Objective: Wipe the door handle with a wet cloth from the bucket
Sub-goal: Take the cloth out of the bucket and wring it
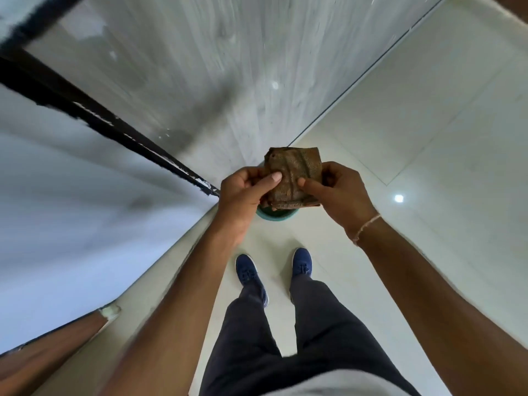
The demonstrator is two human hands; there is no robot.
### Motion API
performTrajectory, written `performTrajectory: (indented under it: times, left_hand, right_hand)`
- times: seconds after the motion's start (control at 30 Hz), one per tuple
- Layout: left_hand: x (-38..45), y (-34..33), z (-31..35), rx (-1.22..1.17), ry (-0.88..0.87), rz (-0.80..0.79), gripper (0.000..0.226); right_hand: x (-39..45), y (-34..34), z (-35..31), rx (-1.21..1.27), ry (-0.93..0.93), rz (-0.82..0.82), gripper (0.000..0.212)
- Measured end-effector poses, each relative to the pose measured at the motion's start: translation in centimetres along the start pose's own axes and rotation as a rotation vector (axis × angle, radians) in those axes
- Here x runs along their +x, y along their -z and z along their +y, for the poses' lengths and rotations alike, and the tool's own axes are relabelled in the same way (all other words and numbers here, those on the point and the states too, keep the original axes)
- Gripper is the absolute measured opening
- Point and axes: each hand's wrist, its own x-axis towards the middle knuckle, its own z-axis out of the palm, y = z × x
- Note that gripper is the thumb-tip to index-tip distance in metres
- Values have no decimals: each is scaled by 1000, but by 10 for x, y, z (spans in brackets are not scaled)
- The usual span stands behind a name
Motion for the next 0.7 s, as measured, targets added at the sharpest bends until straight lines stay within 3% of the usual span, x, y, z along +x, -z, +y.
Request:
performTrajectory:
  times: [0.13, 0.27, 0.33, 0.47, 0.6, 0.7]
  left_hand:
    - [-29, -2, 30, 115, -153, 129, 21]
    - [-60, 15, 32, 347, -282, 348, 27]
    - [-83, 25, 24, 442, -331, 460, 30]
    - [-128, 46, 2, 637, -411, 646, 27]
    - [-173, 76, -27, 942, -440, 806, 26]
    - [-212, 107, -53, 997, -424, 912, 27]
  right_hand:
    - [-14, -4, -33, -237, 91, 45, 53]
    - [-30, -26, -56, 153, 11, -180, 27]
    - [-46, -39, -66, 302, -63, -337, 28]
    - [-76, -76, -71, 332, -100, -580, 31]
    - [-107, -132, -62, 391, -215, -700, 25]
    - [-136, -181, -53, 392, -269, -811, 24]
